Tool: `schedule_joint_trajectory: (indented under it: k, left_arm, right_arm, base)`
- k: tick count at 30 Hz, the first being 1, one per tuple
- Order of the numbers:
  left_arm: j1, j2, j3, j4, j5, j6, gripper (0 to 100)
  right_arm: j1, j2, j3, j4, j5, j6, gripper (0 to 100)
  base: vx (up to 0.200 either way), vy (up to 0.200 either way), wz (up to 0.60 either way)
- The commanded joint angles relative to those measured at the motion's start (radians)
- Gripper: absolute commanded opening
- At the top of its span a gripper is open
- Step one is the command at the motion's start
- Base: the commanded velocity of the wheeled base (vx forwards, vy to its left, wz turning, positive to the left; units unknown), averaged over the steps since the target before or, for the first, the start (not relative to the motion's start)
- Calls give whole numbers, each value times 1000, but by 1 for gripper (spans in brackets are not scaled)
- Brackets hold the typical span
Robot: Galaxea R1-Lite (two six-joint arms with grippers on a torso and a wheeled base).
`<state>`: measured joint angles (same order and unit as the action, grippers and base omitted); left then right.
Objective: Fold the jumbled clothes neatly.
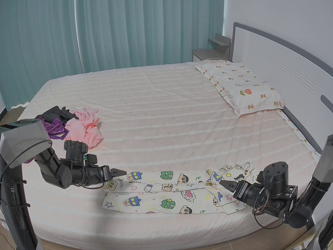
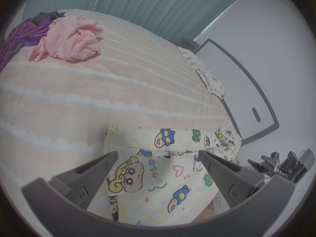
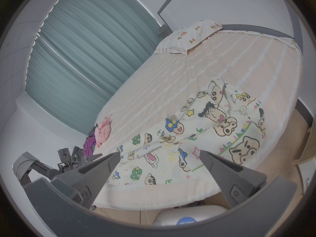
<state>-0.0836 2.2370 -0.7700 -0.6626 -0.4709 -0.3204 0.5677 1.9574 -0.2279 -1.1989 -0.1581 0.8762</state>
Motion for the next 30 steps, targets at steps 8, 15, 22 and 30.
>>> schedule_joint_trajectory:
  k: [8, 15, 22, 30]
  left_arm:
    - [5, 3, -6, 70, 5, 67, 100]
    - [12, 9, -11, 80, 6, 86, 100]
    - [12, 46, -17, 77, 58, 127, 100]
    - [7, 52, -48, 78, 58, 119, 100]
  right_arm:
    - [0, 46, 35, -73, -1, -3, 100]
    - [1, 46, 35, -73, -1, -3, 100]
    - [1, 47, 35, -73, -1, -3, 100]
    - [1, 49, 35, -73, 0, -2, 100]
  base:
    - [0, 0, 0]
    - [0, 0, 0]
    - [0, 0, 0]
    - [0, 0, 0]
